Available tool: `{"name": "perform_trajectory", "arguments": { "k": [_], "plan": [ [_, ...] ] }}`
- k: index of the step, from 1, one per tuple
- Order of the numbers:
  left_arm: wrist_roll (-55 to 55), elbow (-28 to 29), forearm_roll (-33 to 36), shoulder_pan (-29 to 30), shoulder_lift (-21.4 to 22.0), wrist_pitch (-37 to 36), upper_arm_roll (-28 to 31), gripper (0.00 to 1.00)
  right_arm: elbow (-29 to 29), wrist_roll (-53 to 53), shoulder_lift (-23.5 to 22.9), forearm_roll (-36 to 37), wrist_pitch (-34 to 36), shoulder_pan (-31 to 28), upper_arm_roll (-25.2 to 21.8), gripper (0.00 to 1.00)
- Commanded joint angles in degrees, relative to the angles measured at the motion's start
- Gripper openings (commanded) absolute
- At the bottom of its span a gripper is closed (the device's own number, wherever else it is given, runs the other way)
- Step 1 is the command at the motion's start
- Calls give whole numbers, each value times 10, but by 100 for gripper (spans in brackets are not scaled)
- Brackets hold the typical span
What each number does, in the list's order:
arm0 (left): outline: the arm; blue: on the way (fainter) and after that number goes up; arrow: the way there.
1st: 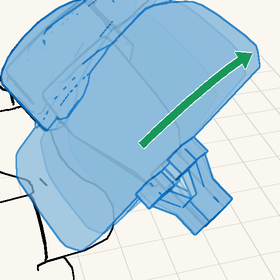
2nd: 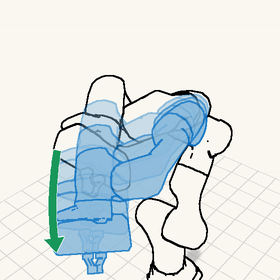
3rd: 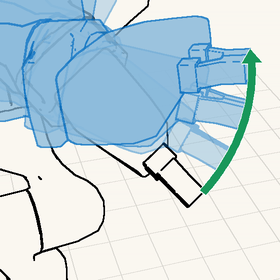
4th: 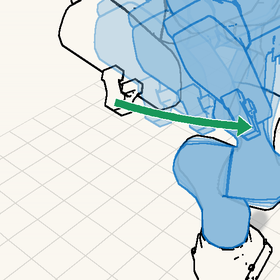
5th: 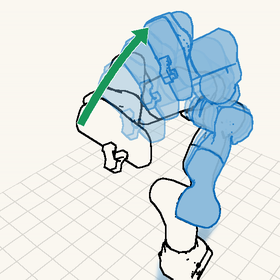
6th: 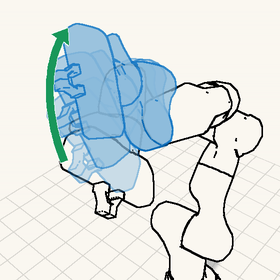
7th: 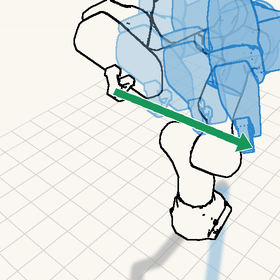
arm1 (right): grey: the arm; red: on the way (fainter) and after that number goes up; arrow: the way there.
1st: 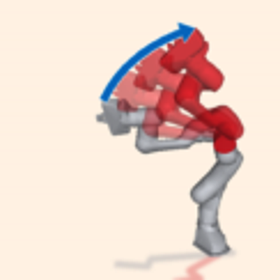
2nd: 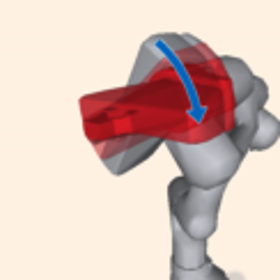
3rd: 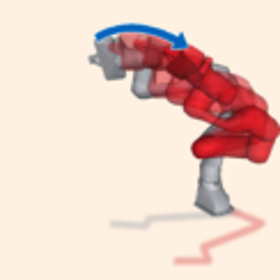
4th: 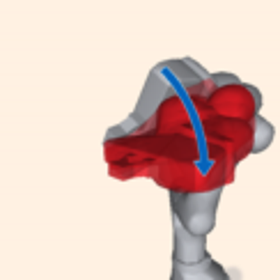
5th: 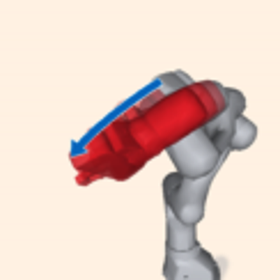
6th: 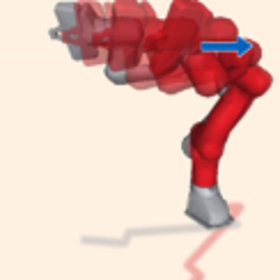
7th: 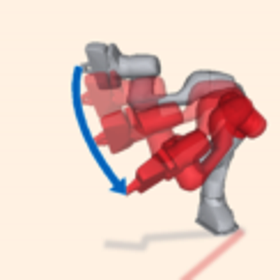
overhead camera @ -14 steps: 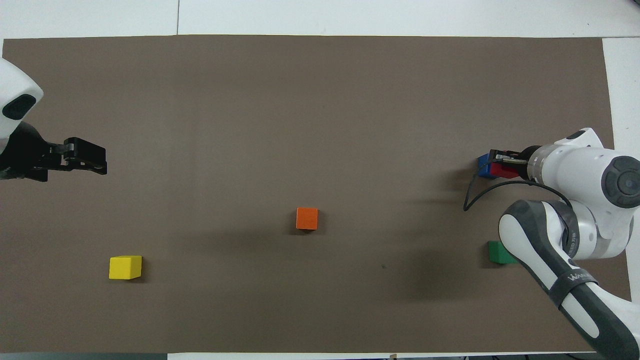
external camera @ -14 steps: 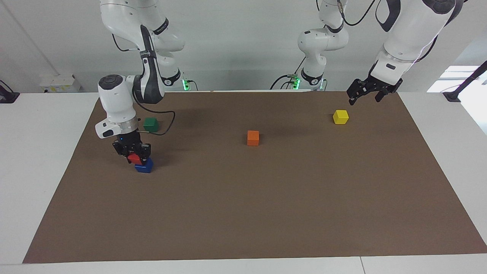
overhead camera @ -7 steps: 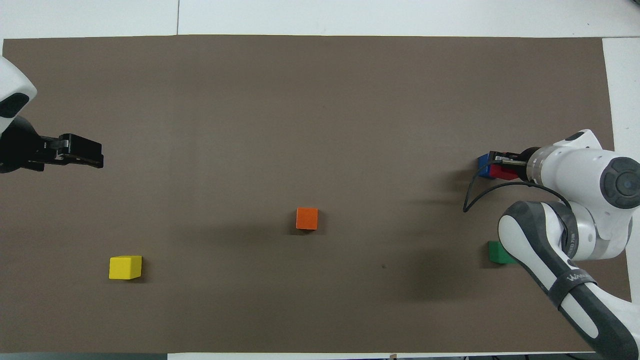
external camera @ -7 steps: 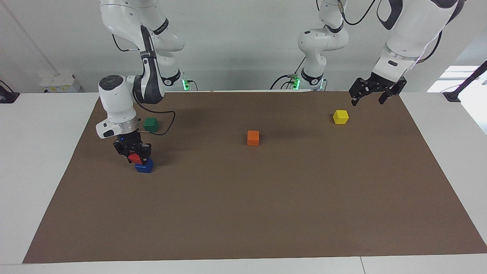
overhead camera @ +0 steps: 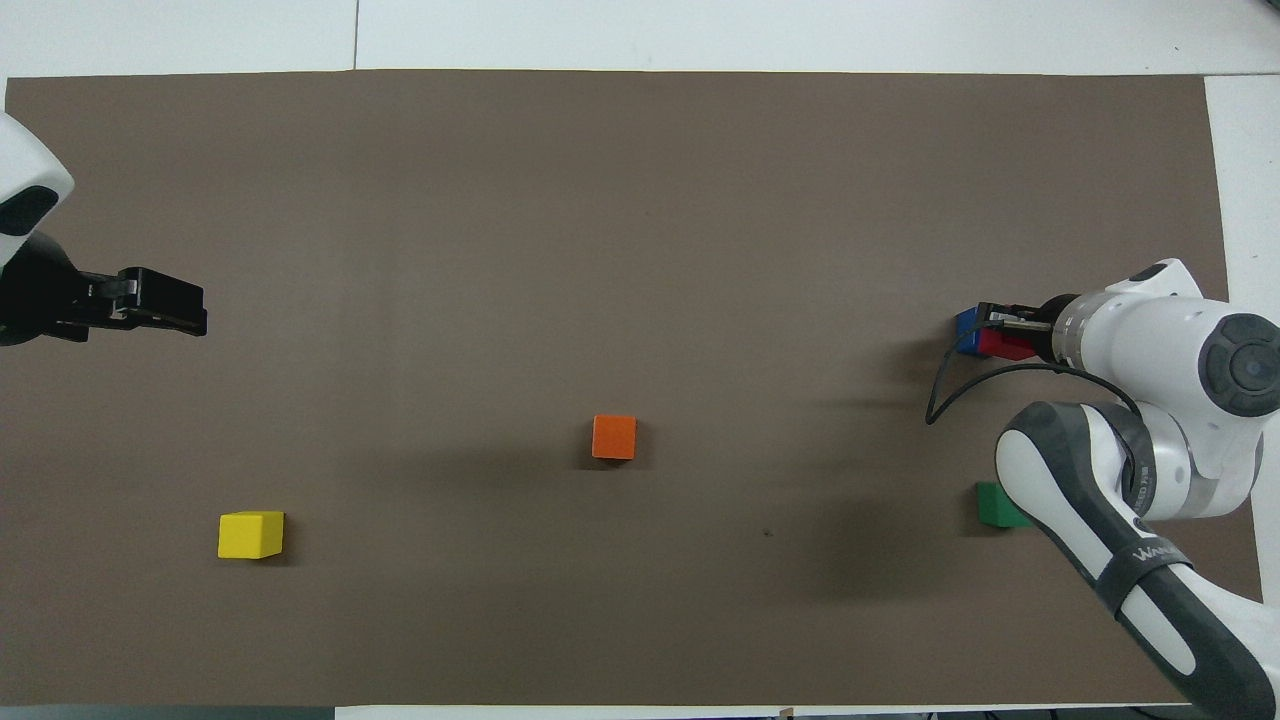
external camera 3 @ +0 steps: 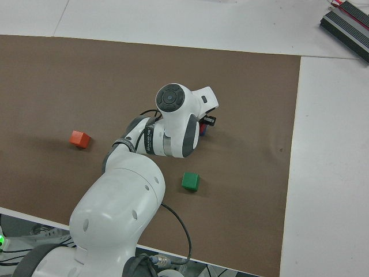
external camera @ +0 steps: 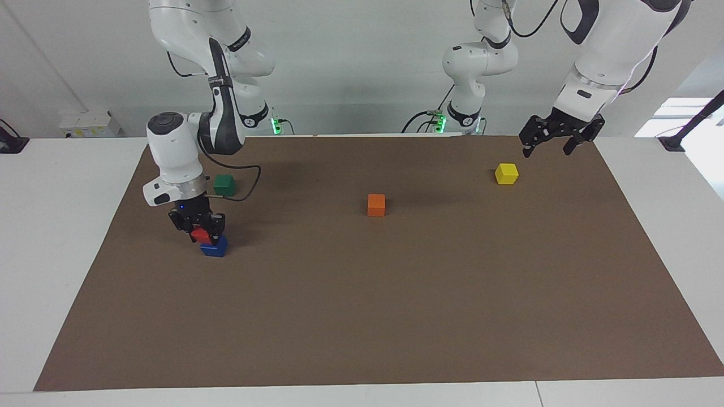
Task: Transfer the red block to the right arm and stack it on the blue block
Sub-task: 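Lower the red block onto the blue block with the right gripper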
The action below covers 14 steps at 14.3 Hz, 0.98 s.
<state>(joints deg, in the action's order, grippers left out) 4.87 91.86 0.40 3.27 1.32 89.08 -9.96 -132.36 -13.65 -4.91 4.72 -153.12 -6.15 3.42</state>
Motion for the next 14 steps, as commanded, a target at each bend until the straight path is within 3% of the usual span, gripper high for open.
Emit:
{"name": "perform_trajectory", "arguments": {
  "k": [1,14],
  "plan": [
    [-7,12,-7,-4,12,7,4,100,7,5,-6,15,-8,-4,4,0],
    [-6,13,-7,1,12,6,4,100,25,7,-19,16,-3,-3,4,0]
  ]
}}
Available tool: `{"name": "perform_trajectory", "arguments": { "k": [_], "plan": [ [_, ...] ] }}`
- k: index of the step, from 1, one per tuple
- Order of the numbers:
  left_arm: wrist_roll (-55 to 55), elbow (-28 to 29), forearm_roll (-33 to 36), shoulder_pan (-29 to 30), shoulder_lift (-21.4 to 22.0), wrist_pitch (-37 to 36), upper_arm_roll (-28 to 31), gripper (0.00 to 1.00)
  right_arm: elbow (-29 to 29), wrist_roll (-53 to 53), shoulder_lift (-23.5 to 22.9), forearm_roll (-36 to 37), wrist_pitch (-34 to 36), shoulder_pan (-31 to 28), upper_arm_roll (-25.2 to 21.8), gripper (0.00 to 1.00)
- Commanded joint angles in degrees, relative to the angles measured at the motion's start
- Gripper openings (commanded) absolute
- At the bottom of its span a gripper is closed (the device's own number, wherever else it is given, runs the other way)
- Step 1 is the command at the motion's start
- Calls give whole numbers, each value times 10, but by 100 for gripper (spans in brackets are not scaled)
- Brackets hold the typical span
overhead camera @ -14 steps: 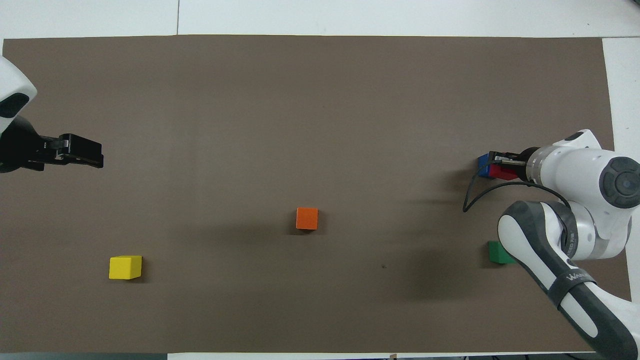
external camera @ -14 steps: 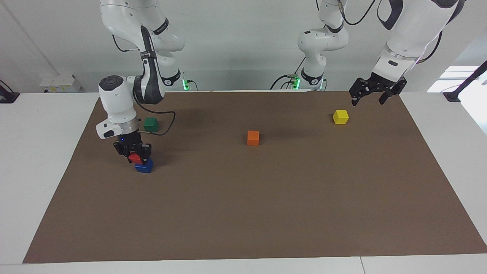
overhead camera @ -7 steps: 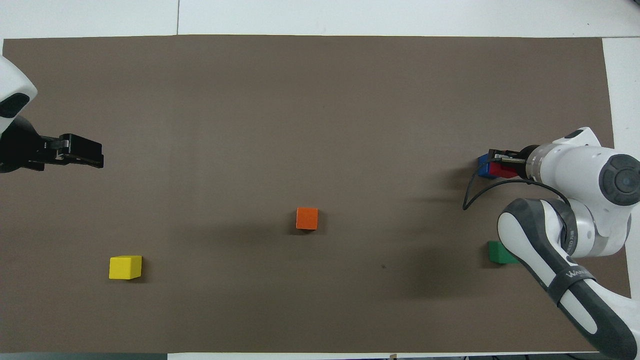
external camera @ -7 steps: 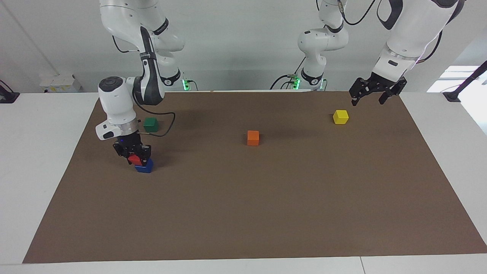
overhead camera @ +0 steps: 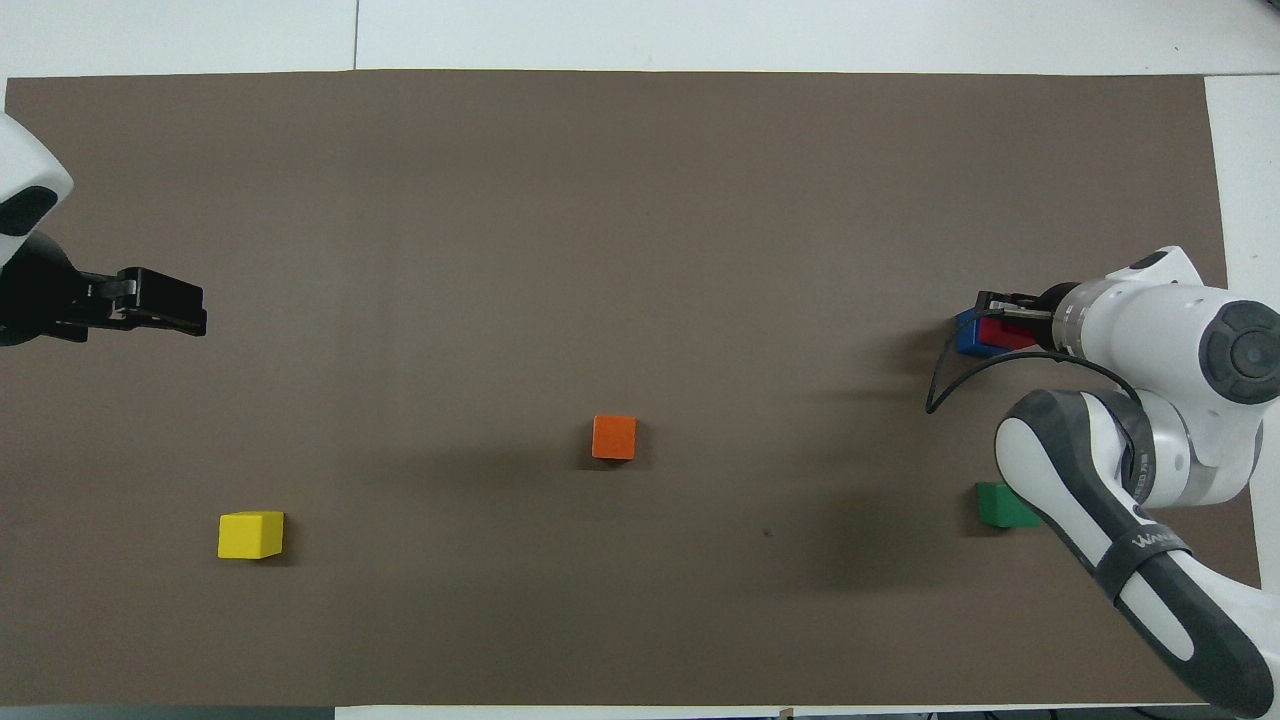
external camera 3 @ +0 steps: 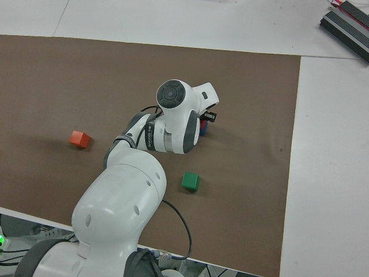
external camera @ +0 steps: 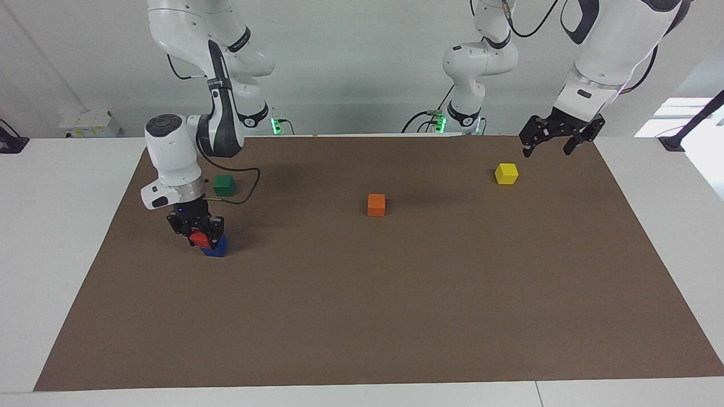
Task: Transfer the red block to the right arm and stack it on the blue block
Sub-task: 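Lower the red block onto the blue block with the right gripper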
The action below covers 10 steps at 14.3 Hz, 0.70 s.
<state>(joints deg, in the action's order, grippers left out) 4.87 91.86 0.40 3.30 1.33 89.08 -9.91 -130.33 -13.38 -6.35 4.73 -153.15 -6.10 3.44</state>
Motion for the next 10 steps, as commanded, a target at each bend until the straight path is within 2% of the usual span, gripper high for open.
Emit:
{"name": "perform_trajectory", "arguments": {
  "k": [1,10],
  "plan": [
    [-6,13,-7,0,12,6,3,100,2,5,-3,16,-2,-3,3,0],
    [-6,13,-7,0,12,6,3,100,-14,5,1,18,1,-3,3,0]
  ]
}}
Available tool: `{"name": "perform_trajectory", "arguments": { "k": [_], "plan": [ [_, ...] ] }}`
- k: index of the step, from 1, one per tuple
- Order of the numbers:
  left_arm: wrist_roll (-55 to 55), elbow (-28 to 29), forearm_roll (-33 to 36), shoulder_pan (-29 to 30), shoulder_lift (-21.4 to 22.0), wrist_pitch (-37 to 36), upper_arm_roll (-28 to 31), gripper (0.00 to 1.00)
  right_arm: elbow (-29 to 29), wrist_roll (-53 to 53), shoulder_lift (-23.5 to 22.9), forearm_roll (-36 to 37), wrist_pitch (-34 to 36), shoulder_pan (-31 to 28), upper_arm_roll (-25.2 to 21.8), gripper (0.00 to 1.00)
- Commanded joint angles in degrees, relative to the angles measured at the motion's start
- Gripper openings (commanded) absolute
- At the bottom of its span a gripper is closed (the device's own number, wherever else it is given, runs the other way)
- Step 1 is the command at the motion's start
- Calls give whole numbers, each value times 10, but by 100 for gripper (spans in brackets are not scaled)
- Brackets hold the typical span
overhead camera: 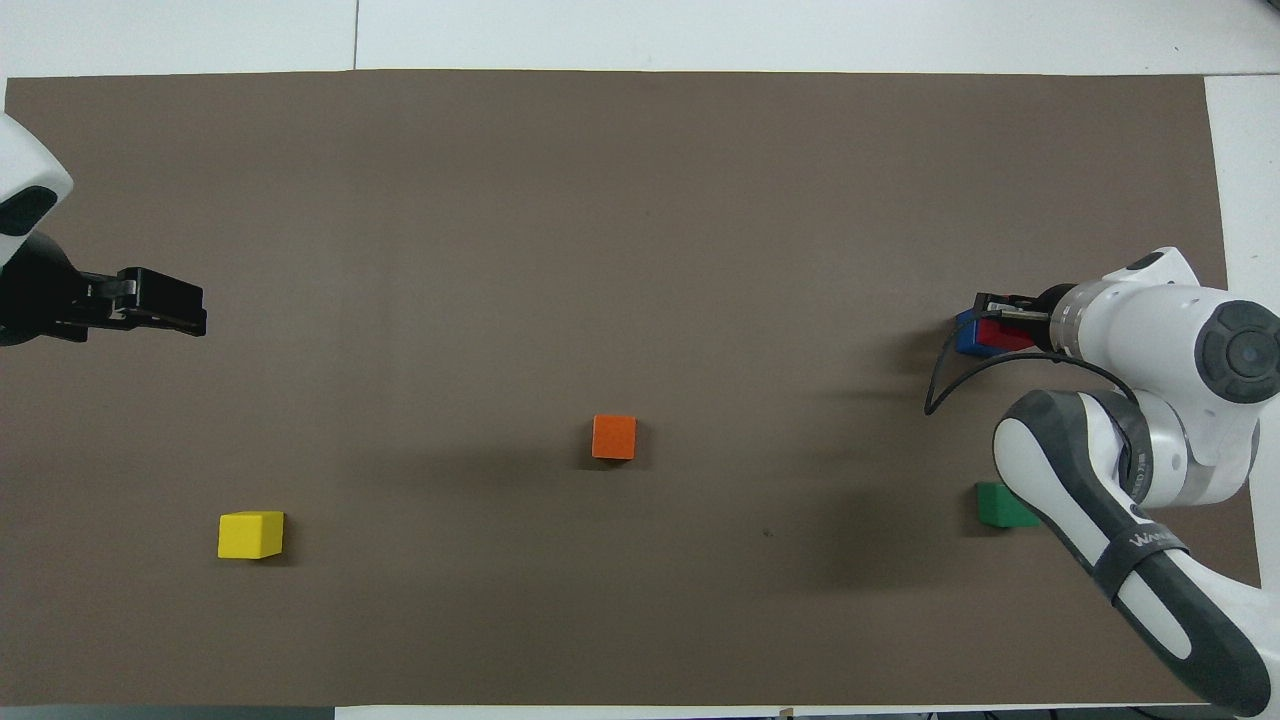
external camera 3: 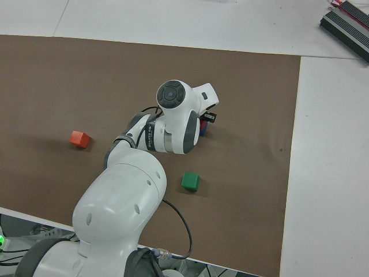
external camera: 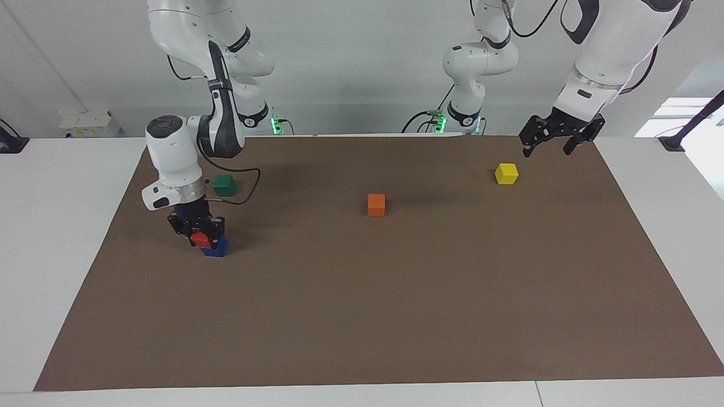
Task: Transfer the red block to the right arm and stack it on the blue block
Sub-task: 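Lower the red block onto the blue block with the right gripper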
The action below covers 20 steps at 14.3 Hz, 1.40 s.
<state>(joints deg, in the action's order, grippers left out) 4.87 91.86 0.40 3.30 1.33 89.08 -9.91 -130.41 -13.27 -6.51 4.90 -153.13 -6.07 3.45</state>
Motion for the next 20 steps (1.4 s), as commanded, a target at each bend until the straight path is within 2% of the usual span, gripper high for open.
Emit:
{"name": "perform_trajectory", "arguments": {
  "k": [1,13,14,15,16,17,18,19,20],
  "plan": [
    [-6,13,-7,0,12,6,3,100,-14,3,4,16,1,-3,3,0],
    [-6,13,-7,0,12,6,3,100,-14,3,2,16,6,-3,3,0],
    [-6,13,-7,0,12,6,3,100,-13,3,2,16,9,-3,3,11],
    [-6,13,-7,0,12,6,3,100,-12,3,2,16,10,-3,3,27],
    [-6,12,-7,0,12,6,3,100,-11,3,1,16,10,-3,3,51],
    [-6,12,-7,0,12,6,3,100,-11,3,1,17,10,-3,3,86],
    [-6,13,-7,0,12,6,3,100,-11,3,1,17,10,-3,3,96],
    [-6,13,-7,0,12,5,3,100,-11,4,2,17,11,-3,3,100],
    [-6,12,-7,0,12,7,3,100,-10,6,2,17,14,-3,3,100]
  ]
}}
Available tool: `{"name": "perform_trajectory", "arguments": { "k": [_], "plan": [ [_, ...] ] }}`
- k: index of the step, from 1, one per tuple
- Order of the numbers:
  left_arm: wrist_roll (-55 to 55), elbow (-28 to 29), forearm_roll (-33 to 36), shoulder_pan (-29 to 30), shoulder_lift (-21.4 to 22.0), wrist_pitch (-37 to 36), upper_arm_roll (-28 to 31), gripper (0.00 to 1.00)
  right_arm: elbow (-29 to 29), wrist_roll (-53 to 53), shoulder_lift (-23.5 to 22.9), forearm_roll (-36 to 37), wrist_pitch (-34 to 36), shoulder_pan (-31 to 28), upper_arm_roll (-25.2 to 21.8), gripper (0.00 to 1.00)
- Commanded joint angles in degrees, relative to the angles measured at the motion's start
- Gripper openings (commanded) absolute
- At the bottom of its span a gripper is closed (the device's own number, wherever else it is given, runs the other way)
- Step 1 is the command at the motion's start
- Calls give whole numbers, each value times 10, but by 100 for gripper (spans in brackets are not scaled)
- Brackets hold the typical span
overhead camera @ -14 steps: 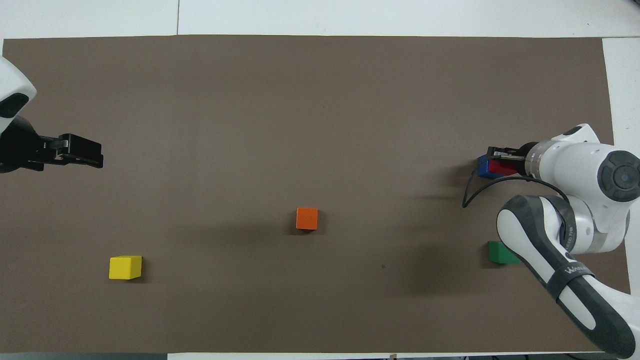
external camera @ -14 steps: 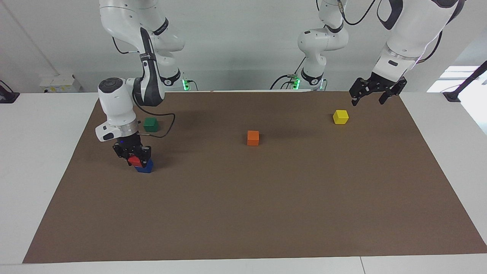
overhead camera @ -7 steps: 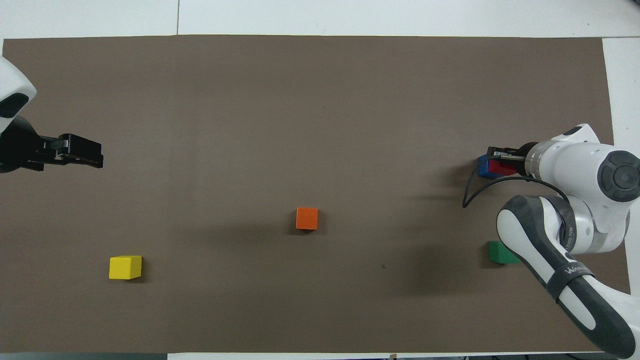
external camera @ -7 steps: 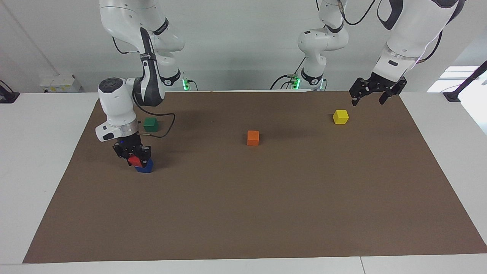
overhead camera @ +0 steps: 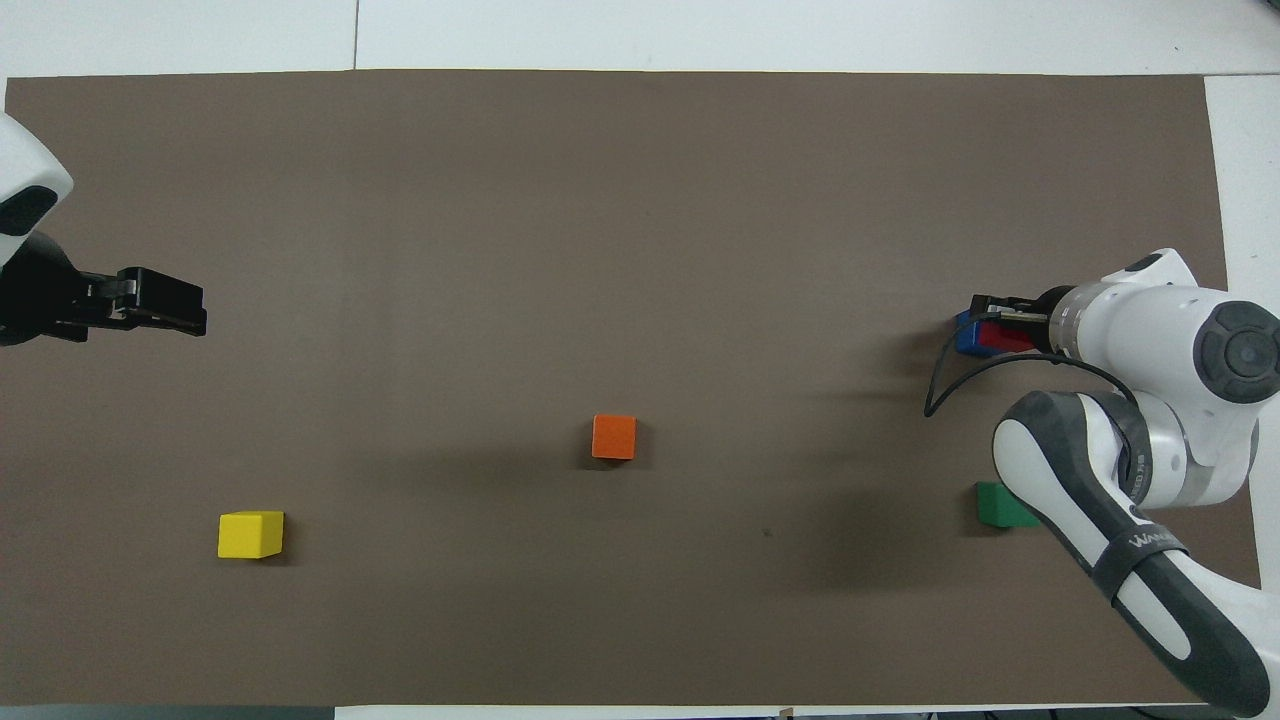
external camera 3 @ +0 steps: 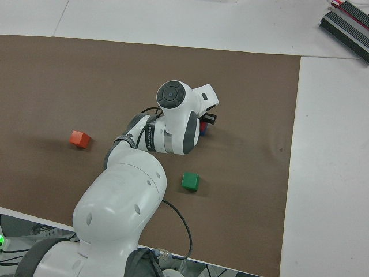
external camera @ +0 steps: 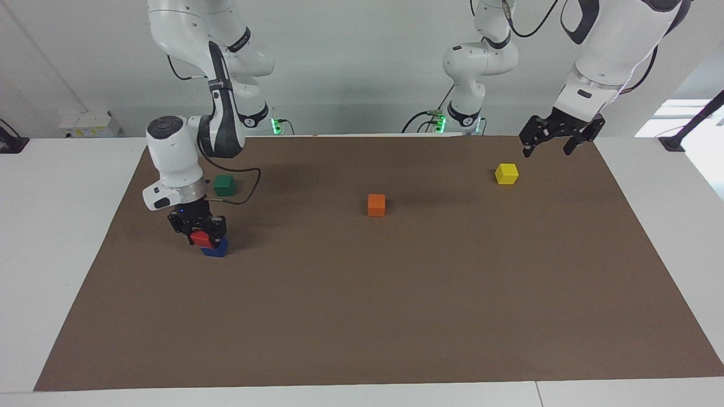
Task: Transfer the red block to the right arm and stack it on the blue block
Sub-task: 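Lower the red block onto the blue block with the right gripper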
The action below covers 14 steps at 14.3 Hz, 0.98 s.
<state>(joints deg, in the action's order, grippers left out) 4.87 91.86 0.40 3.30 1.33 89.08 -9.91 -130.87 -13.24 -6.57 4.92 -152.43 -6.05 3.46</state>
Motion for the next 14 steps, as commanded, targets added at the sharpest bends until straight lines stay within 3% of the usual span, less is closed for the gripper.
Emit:
{"name": "perform_trajectory", "arguments": {
  "k": [1,7,14],
  "plan": [
    [-6,13,-7,0,12,5,3,100,-4,6,2,17,12,-3,3,100],
    [-6,13,-7,0,12,6,3,100,11,8,4,18,33,-3,3,100],
    [-6,13,-7,0,12,6,3,100,186,58,12,4,293,-5,9,100]
  ]
}}
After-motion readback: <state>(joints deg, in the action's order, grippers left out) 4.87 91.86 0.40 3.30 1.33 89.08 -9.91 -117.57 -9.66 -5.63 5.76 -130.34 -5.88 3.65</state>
